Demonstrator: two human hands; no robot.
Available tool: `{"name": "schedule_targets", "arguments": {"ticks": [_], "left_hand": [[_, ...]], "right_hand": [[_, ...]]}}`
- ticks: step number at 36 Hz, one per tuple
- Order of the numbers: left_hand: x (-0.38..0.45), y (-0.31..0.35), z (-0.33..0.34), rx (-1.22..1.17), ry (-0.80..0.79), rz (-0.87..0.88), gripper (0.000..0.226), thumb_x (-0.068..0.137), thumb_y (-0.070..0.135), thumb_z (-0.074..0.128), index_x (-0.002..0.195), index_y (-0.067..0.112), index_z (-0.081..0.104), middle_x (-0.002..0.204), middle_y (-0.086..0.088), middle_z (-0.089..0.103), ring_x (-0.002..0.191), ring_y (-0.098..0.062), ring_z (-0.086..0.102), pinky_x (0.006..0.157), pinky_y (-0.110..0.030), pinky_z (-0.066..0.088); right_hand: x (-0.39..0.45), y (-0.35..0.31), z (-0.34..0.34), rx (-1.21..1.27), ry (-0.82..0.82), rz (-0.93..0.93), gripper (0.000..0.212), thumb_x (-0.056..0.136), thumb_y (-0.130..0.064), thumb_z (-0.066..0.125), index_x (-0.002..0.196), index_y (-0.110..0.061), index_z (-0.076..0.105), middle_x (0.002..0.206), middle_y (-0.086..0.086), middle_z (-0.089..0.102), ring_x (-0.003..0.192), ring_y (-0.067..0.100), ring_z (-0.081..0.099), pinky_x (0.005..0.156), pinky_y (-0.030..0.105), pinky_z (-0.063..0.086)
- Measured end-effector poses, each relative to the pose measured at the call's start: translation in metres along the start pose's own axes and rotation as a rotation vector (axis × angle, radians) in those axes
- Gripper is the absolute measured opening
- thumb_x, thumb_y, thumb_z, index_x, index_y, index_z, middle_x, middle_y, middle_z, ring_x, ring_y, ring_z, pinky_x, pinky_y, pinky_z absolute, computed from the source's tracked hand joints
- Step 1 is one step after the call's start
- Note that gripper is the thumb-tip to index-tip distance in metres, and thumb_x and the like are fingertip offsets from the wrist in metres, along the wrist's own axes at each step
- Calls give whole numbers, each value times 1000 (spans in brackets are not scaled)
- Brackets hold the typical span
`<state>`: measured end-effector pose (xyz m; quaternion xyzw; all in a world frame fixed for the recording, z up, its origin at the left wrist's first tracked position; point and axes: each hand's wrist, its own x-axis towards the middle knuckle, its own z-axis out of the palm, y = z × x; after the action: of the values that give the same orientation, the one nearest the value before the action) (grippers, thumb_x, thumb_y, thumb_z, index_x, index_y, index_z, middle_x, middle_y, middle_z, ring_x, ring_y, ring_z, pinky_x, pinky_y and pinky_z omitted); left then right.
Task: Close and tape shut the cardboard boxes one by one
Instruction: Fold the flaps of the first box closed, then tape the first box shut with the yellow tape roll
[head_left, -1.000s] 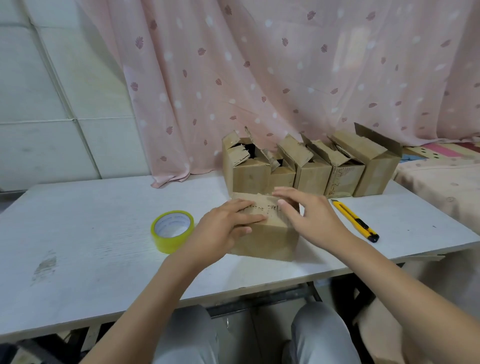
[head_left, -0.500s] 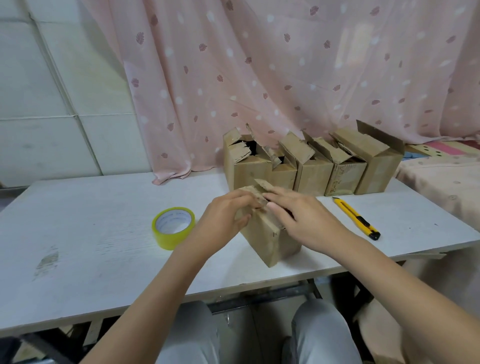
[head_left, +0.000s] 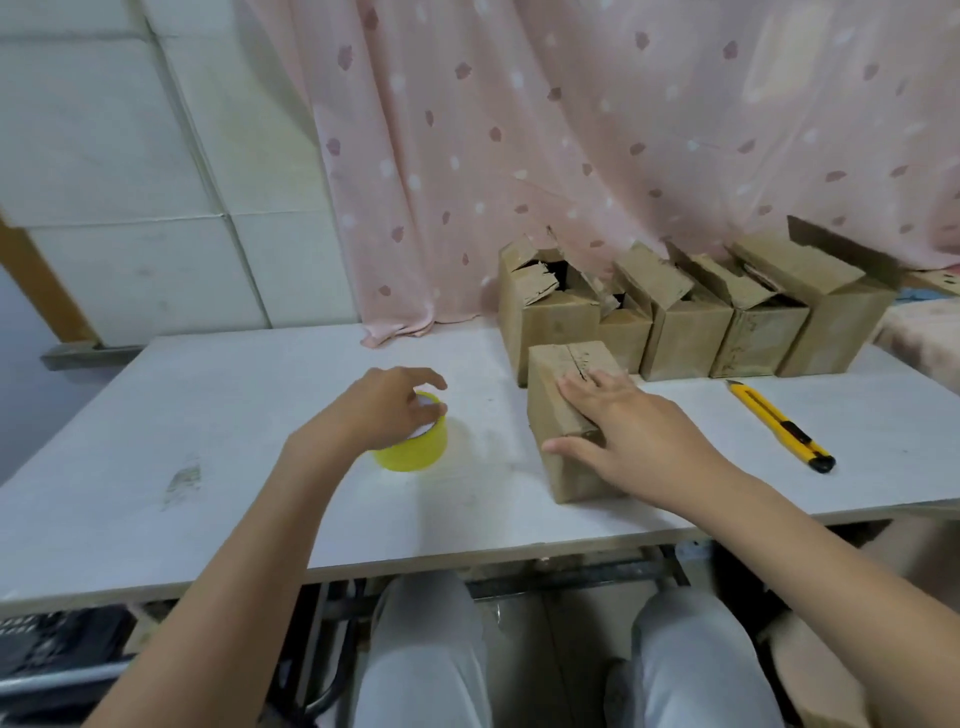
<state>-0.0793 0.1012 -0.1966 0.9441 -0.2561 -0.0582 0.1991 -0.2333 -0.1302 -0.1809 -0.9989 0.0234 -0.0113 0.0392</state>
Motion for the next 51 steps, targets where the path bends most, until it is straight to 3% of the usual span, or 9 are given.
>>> {"name": "schedule_targets", "arguments": {"ticks": [7, 14, 19, 24, 31, 36, 43, 47, 51], "left_hand": [[0, -10, 29, 198, -86, 31, 58, 87, 51, 66, 140, 42, 43, 105, 15, 49, 119, -17, 52, 102, -41, 38], [10, 8, 37, 342, -20, 40, 38, 90, 44, 63, 124, 28, 57, 114, -3, 58, 105, -25, 58, 75, -29, 37], [12, 10, 39, 337, 57, 45, 13, 89, 28, 61, 102, 28, 67, 91, 1, 47, 91, -28, 57, 73, -30, 37], [10, 10, 44, 367, 148, 87, 21, 90, 16, 52, 91, 28, 69, 81, 1, 51, 77, -27, 52, 64, -29, 35], [7, 4, 37, 226, 72, 113, 17, 82, 12, 63, 82, 27, 70, 81, 1, 58, 80, -24, 56, 63, -27, 39], [3, 6, 26, 202, 23, 139, 18, 80, 9, 71, 93, 20, 75, 78, 10, 52, 83, -14, 47, 60, -23, 35], [-6, 14, -1, -55, 61, 93, 13, 76, 15, 82, 81, 24, 75, 66, 5, 53, 61, -2, 49, 49, -10, 34], [-17, 25, -16, -313, 35, 77, 12, 75, 17, 86, 79, 23, 76, 57, 8, 49, 50, 1, 46, 48, -10, 31], [-28, 36, -24, -570, -11, 83, 12, 77, 17, 85, 83, 22, 76, 71, -4, 60, 65, -11, 51, 59, -27, 33]], "right_hand": [[6, -15, -1, -56, 32, 3, 83, 92, -72, 41, 155, -20, 28, 162, -5, 28, 151, 19, 21, 110, 39, 38], [6, -11, -2, -42, 26, -16, 83, 94, -68, 43, 157, -19, 24, 165, -5, 22, 152, 19, 18, 116, 36, 30], [6, -10, -2, -33, 31, -22, 81, 95, -66, 44, 157, -18, 25, 165, -3, 23, 152, 20, 18, 116, 36, 29], [7, -11, -2, -32, 18, -19, 81, 96, -65, 43, 158, -17, 23, 166, -2, 20, 152, 20, 16, 117, 35, 27], [5, -9, -7, -18, 27, -45, 79, 95, -65, 45, 155, -17, 29, 164, -2, 25, 149, 19, 21, 120, 32, 17], [9, -8, -8, -15, 44, -57, 80, 92, -71, 38, 152, -19, 34, 161, -1, 31, 148, 19, 25, 125, 44, 8], [9, -11, -13, 47, 163, -66, 71, 94, -64, 26, 146, -20, 44, 156, -3, 41, 150, 21, 24, 124, 45, 3], [9, -16, -17, 151, 309, -84, 41, 103, -38, 45, 137, -16, 55, 137, -2, 60, 133, 18, 47, 121, 35, 20], [9, -29, -24, 460, 467, -42, 22, 99, -23, 56, 113, -19, 73, 95, -5, 73, 91, 10, 64, 84, 28, 50]]}}
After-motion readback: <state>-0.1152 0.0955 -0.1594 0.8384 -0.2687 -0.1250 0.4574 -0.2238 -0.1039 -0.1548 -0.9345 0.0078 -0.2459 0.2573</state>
